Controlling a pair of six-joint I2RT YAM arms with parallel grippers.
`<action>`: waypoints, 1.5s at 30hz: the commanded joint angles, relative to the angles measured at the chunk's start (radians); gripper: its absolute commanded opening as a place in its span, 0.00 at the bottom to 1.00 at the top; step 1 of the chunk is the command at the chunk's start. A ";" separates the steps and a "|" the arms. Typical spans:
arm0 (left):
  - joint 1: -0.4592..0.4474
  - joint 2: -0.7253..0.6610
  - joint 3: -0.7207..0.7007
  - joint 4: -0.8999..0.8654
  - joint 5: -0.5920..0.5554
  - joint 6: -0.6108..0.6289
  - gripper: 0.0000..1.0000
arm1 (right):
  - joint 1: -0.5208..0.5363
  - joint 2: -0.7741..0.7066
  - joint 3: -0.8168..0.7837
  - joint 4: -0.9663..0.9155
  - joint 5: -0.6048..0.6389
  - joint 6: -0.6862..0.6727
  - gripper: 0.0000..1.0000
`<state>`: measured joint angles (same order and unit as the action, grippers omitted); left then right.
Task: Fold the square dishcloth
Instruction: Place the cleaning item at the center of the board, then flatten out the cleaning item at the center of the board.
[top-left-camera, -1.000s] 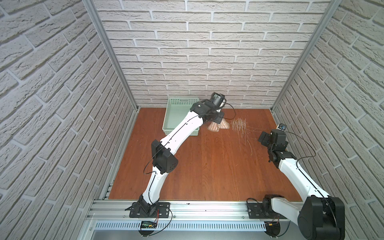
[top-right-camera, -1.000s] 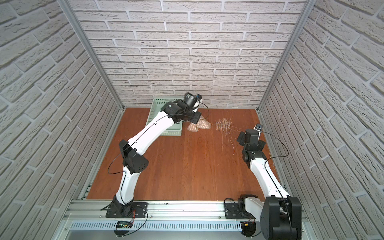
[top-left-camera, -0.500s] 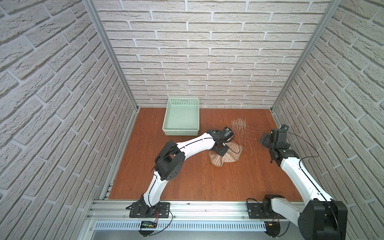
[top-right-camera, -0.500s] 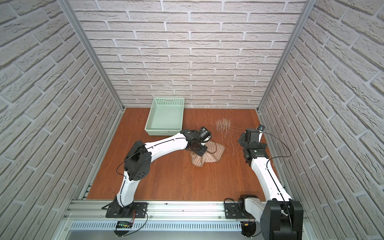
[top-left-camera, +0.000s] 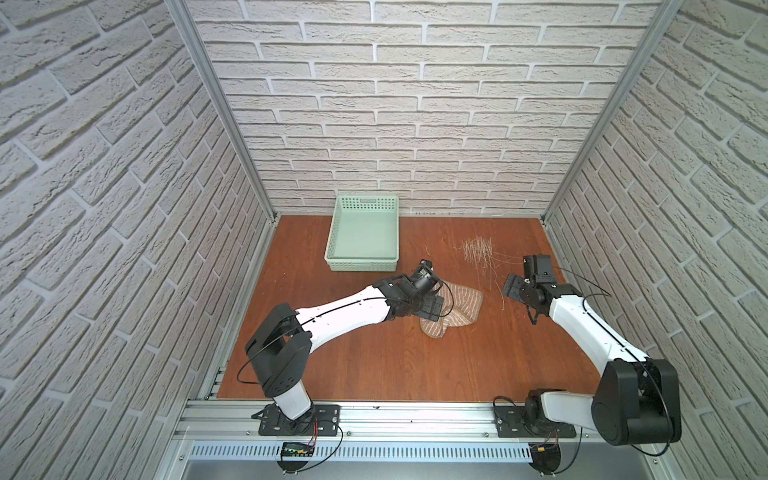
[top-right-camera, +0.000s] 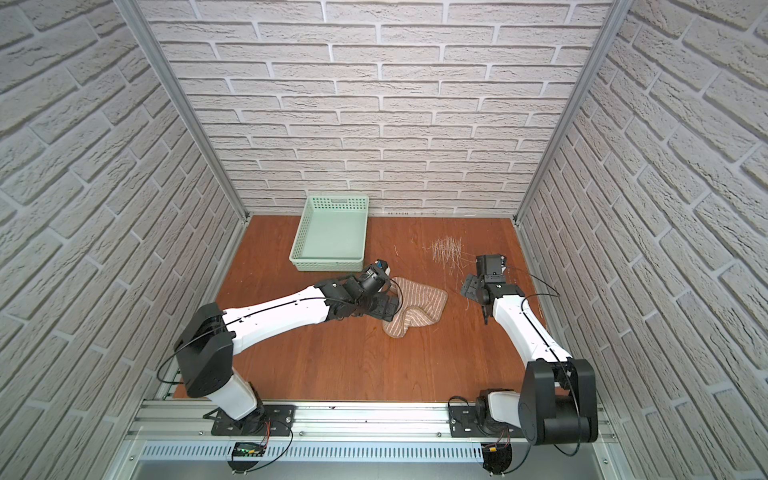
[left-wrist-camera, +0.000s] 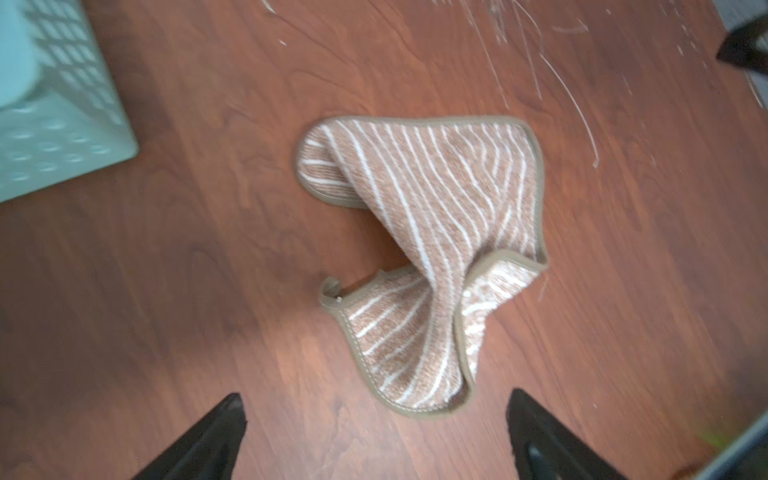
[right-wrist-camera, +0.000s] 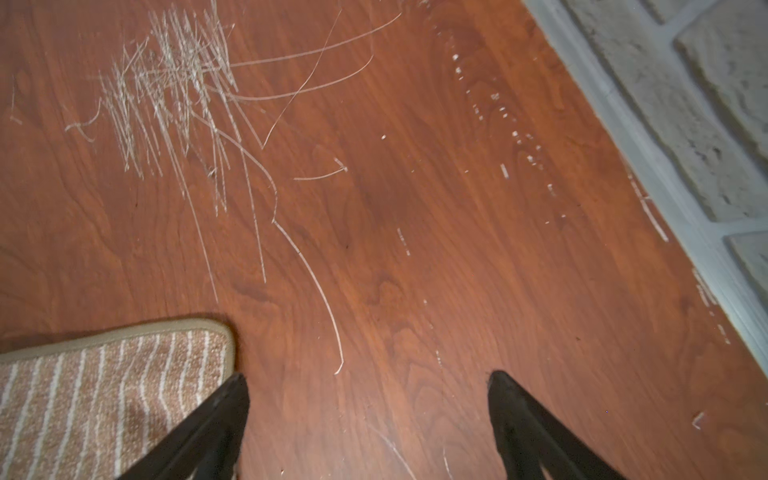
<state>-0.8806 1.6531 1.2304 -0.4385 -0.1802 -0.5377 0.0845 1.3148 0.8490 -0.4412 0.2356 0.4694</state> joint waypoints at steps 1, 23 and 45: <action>0.019 0.002 -0.035 0.055 -0.177 -0.107 0.91 | 0.043 0.053 0.049 -0.020 -0.024 0.014 0.89; 0.072 0.283 0.035 0.164 0.061 -0.127 0.55 | 0.143 0.368 0.203 -0.077 -0.083 0.039 0.74; 0.068 0.327 0.007 0.140 0.022 -0.191 0.00 | 0.164 0.409 0.134 -0.042 -0.106 0.142 0.18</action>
<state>-0.8173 1.9793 1.2694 -0.2871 -0.1337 -0.7063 0.2424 1.7142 1.0004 -0.4793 0.0986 0.5789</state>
